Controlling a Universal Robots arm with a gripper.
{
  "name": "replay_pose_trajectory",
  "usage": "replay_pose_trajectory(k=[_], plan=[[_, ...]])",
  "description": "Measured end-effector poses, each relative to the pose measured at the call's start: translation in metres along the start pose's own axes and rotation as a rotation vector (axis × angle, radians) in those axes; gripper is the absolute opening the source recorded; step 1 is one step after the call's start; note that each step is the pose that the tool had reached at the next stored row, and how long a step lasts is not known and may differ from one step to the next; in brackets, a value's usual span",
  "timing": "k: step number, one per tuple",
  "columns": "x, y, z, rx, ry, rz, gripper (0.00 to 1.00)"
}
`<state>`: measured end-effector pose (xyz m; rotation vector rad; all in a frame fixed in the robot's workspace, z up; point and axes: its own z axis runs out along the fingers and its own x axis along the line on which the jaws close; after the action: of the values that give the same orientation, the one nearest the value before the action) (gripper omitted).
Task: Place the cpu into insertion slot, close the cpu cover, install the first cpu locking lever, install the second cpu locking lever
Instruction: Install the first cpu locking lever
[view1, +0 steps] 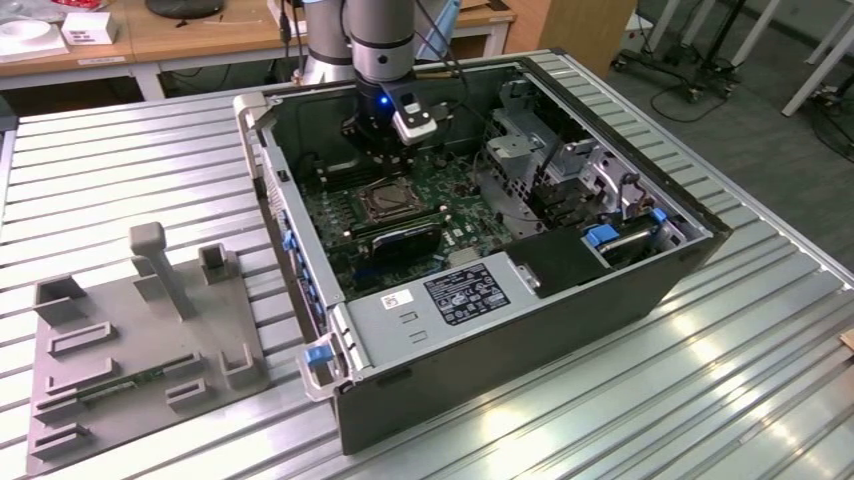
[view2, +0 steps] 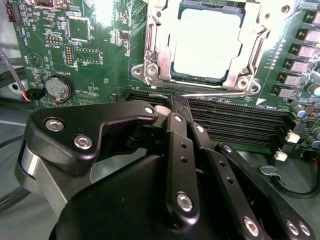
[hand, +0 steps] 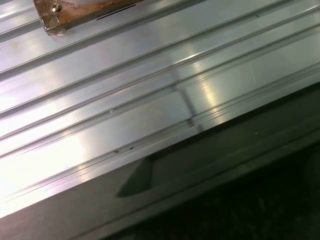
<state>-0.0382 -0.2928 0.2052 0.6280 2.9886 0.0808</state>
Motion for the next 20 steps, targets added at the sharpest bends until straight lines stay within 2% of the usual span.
replay_pose_trajectory(k=[16, 20], plan=[[-0.0001, -0.0009, 0.0029, 0.0001, -0.0007, 0.0, 0.11], [0.0014, 0.0022, 0.0028, 0.0018, -0.0011, 0.0, 0.11]])
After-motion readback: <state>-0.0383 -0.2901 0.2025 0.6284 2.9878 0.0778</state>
